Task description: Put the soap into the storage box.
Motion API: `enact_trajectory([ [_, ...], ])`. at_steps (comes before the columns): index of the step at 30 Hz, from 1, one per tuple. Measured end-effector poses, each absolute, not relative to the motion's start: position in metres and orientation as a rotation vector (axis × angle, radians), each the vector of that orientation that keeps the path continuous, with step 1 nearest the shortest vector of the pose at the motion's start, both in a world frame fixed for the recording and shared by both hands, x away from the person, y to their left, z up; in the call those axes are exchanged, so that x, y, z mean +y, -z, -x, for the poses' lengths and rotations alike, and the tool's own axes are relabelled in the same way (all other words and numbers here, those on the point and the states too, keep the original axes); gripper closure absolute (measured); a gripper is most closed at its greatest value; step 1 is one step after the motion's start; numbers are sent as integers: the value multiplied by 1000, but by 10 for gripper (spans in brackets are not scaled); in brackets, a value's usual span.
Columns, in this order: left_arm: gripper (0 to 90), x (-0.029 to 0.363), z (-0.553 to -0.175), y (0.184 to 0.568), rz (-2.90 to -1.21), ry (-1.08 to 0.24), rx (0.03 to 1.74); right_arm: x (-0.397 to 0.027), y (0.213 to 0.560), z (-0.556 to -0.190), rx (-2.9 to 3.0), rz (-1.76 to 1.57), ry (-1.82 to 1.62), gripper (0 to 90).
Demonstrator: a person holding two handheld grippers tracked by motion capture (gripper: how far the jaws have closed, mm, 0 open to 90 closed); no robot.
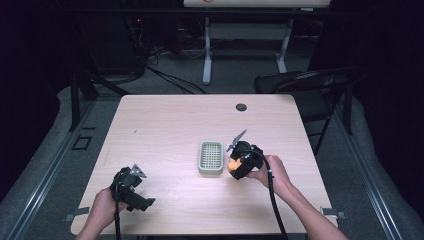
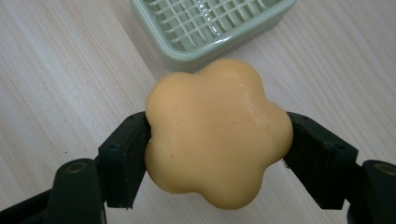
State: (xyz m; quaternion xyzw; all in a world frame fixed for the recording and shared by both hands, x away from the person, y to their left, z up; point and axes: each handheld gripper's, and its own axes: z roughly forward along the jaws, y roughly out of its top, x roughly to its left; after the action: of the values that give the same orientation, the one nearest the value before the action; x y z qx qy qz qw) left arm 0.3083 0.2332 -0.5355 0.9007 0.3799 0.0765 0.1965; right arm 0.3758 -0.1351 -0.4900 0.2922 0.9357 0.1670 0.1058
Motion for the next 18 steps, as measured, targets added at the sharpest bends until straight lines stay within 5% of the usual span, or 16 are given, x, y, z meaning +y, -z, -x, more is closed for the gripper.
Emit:
enact_trajectory([
  [18, 2, 232, -309, 536, -2524, -213, 1063, -120, 477, -389, 2748, -838, -505, 261],
])
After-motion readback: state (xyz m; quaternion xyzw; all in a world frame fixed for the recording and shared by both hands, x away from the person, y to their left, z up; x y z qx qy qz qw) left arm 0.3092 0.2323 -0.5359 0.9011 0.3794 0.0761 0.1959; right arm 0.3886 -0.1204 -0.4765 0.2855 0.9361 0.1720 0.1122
